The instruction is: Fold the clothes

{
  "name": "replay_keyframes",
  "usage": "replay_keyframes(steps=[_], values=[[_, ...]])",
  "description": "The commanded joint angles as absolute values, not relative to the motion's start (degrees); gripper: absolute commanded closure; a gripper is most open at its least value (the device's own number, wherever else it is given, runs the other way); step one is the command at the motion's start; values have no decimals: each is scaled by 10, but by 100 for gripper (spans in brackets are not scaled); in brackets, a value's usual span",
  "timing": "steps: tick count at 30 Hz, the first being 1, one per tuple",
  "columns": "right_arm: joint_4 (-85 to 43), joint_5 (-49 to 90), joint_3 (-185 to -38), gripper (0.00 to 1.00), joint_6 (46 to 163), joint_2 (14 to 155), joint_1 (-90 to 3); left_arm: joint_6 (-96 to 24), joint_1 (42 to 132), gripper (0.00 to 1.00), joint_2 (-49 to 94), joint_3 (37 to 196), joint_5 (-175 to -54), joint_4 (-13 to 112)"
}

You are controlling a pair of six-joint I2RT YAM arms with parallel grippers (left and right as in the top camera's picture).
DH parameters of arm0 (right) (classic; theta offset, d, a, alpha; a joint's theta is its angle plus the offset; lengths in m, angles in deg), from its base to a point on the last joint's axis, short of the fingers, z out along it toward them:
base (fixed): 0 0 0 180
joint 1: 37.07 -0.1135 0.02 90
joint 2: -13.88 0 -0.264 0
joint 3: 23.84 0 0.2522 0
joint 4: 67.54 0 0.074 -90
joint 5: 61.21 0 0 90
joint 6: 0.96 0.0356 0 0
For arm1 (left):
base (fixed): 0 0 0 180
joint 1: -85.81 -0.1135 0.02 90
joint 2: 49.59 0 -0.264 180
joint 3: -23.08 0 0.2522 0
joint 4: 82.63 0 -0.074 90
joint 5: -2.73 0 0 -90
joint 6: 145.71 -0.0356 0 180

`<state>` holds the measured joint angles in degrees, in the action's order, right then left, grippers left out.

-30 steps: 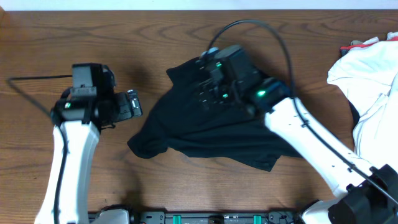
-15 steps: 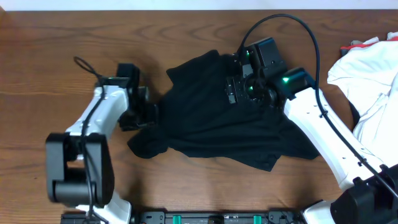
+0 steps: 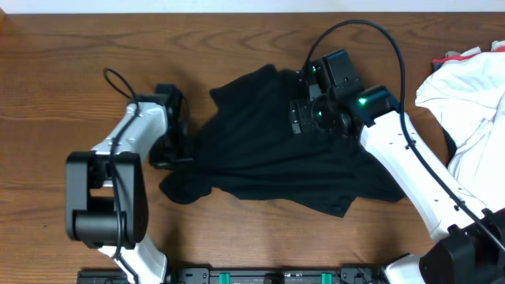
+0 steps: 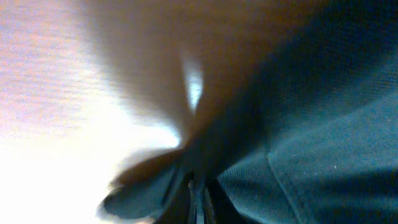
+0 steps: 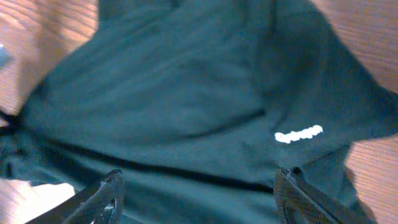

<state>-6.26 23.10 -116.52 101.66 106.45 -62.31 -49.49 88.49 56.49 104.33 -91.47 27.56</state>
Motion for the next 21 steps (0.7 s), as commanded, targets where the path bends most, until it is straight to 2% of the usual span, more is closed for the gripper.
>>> replay_keyframes(steps=[1, 6, 11, 21], values=[[-55, 271, -1166, 25, 1022, 1062, -609, -439, 838, 94, 504, 1116, -790, 235], [-42, 281, -1165, 28, 1023, 1066, -589, -380, 748, 94, 423, 1171, -782, 216], [-50, 263, -1165, 28, 1020, 1098, -580, -376, 691, 94, 373, 1171, -782, 208], [-86, 8, -1165, 28, 897, 1219, -638, -379, 685, 94, 373, 1170, -782, 192]])
